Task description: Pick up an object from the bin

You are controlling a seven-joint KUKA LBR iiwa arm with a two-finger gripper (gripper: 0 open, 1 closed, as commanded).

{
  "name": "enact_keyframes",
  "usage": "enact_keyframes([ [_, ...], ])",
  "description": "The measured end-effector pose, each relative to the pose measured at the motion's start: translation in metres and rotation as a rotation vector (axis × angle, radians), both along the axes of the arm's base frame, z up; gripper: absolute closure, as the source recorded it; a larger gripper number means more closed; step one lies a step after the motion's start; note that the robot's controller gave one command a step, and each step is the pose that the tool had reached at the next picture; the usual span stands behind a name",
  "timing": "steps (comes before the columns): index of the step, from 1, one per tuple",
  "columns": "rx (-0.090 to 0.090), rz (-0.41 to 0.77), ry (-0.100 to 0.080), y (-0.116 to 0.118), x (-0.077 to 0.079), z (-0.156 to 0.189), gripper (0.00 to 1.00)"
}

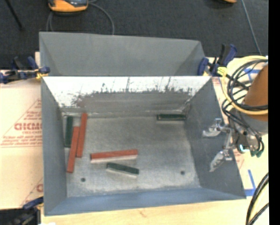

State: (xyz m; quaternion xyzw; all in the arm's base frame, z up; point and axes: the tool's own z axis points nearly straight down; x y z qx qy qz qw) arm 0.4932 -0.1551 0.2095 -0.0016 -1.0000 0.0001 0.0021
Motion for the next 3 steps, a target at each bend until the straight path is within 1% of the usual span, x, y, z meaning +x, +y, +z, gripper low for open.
enact_keyframes([
  [1, -0.002, 0.003, -0.008, 0.001, 0.002, 0.004, 0.00],
  [2, -0.004, 0.045, -0.014, -0.001, 0.002, -0.051, 0.00],
  [3, -0.002, 0.037, -0.012, -0.006, 0.018, -0.126, 0.00],
])
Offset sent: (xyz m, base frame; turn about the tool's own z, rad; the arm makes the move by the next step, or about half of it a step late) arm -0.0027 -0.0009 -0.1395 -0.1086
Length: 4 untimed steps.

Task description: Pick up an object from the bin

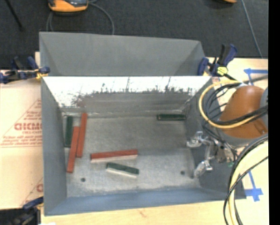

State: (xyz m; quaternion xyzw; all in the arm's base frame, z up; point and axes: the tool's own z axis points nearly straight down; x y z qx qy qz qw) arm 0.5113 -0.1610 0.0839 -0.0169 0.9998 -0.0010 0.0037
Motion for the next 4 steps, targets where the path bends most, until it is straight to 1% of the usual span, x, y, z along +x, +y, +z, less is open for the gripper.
enact_keyframes([
  [1, -0.007, 0.015, 0.000, 0.050, 0.026, -0.007, 0.00],
  [2, 0.005, -0.109, 0.010, 0.058, 0.025, 0.035, 0.00],
  [3, 0.000, -0.184, -0.003, 0.052, 0.063, 0.048, 0.00],
  [4, 0.001, -0.109, 0.001, 0.076, 0.108, 0.029, 0.00],
])
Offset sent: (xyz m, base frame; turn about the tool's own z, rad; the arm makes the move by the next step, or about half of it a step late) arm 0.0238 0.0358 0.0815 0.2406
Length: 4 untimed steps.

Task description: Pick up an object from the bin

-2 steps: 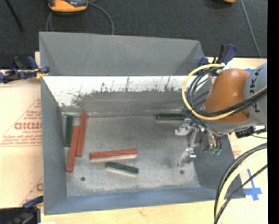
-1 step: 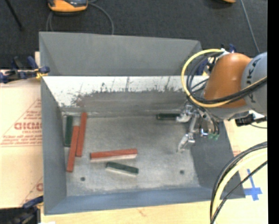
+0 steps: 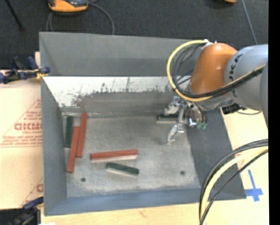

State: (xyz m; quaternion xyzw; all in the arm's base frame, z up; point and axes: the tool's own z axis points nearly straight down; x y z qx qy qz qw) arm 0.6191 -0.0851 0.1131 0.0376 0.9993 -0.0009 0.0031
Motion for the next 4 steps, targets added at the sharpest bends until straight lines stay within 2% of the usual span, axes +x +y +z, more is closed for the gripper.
enact_keyframes([
  [1, 0.001, -0.024, 0.003, -0.033, 0.014, -0.033, 1.00],
  [3, 0.001, -0.022, 0.003, -0.032, 0.013, -0.030, 1.00],
  [4, 0.001, -0.028, 0.005, -0.031, 0.009, -0.013, 1.00],
])
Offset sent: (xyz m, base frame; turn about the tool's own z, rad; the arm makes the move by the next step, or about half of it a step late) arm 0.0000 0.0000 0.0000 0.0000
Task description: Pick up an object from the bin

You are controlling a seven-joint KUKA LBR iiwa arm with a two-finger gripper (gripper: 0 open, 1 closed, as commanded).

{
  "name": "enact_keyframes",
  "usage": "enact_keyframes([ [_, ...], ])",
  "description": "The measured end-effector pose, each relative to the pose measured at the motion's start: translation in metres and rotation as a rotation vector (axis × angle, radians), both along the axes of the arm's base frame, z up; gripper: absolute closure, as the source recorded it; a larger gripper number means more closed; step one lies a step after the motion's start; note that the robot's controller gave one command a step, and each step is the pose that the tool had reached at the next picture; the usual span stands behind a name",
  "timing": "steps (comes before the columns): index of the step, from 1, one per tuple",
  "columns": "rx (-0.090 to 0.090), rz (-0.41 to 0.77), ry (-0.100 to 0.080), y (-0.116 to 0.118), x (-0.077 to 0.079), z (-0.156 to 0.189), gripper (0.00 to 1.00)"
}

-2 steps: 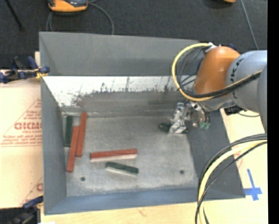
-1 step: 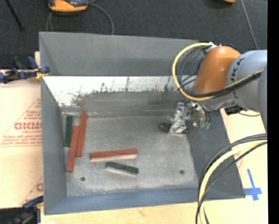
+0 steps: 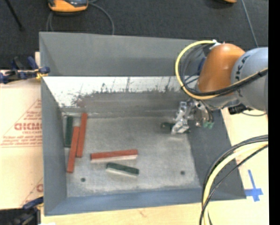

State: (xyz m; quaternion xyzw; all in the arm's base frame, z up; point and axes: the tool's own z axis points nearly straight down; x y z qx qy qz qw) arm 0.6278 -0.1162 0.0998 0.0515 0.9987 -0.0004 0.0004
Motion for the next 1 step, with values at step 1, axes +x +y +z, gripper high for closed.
enact_keyframes([
  [1, 0.000, 0.070, 0.000, 0.0118, -0.0331, 0.0447, 1.00],
])
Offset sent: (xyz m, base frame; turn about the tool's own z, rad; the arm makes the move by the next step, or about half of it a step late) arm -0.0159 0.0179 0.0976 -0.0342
